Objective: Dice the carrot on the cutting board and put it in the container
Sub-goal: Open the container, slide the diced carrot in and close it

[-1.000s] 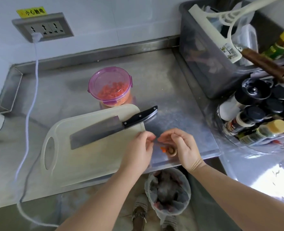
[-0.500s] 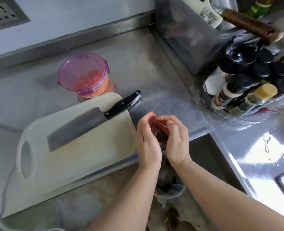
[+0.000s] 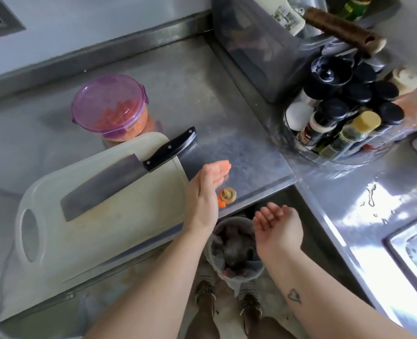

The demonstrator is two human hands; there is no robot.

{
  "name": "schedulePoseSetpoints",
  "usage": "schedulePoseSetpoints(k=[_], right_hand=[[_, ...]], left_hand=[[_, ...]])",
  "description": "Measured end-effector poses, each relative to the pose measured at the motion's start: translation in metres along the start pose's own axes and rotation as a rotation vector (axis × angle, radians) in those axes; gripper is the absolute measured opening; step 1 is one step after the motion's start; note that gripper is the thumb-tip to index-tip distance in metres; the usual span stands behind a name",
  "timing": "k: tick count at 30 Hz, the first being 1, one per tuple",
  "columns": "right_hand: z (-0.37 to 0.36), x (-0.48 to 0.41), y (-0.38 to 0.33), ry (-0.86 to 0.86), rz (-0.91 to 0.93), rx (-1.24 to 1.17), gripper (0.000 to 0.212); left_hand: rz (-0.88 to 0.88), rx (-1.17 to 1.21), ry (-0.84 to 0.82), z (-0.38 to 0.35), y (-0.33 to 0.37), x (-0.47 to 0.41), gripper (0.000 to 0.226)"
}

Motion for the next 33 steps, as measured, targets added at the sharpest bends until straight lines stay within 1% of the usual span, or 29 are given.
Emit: schedulePoseSetpoints(k=[2,4,6,8,11,13,18,21,25,28,30,33], right_hand=[[-0.005,-0.003,0.017,-0.109,-0.260,0.063,0.033],[-0.010,-0.001,0.020,-0.226,-0.410,0.144,0.044],[-0.013,0.001,0.015,-0.307,-0.470,0.200,0.049],[-0.012,-0.001,0.008,-0.363,-0.496,0.272,0.049],[-0.010,-0.008,0.005,-0.475,-0.555,0.468,0.050],[-0.011,-0.013,0.006,-0.547,-0.591,0.539,0.051],[-0.016,-0.024,0.008,-0.640,-0.632,0.553,0.059],[-0.016,-0.027,0.008,-0.657,-0.627,0.554,0.054],[-0.015,-0.030,0.009,-0.680,-0.565,0.595,0.045],[-0.015,-0.030,0.009,-0.696,-0.531,0.600,0.047],[-0.013,-0.031,0.009,-0.689,-0.529,0.596,0.050],[-0.011,-0.033,0.011,-0.693,-0.548,0.607,0.050]], left_hand=[[0.008,-0.056,-0.039,-0.001,-0.002,-0.002,0.049],[0.008,-0.100,-0.074,-0.003,-0.002,-0.004,0.049],[0.001,-0.127,-0.100,-0.008,0.000,-0.004,0.053],[-0.006,-0.146,-0.112,-0.012,0.000,-0.003,0.053],[-0.028,-0.194,-0.137,-0.015,-0.002,-0.003,0.053],[-0.038,-0.198,-0.146,-0.016,-0.003,-0.004,0.054],[-0.052,-0.225,-0.181,-0.020,-0.007,0.004,0.055],[-0.069,-0.223,-0.202,-0.024,-0.011,0.012,0.058],[-0.025,-0.176,-0.212,-0.030,-0.015,0.026,0.057],[0.037,-0.144,-0.206,-0.031,-0.019,0.036,0.053],[0.091,-0.109,-0.189,-0.027,-0.022,0.039,0.054],[0.089,-0.007,-0.144,-0.018,-0.018,0.034,0.056]])
Point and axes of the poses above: each hand's wrist, its own x-axis away from the middle knuckle, its own z-axis out of the back of the hand, y = z × x, the point moved 3 cm from there along -x, towards the middle knuckle, and after that the axes turned 11 degrees about x, right-handed, at the moved point
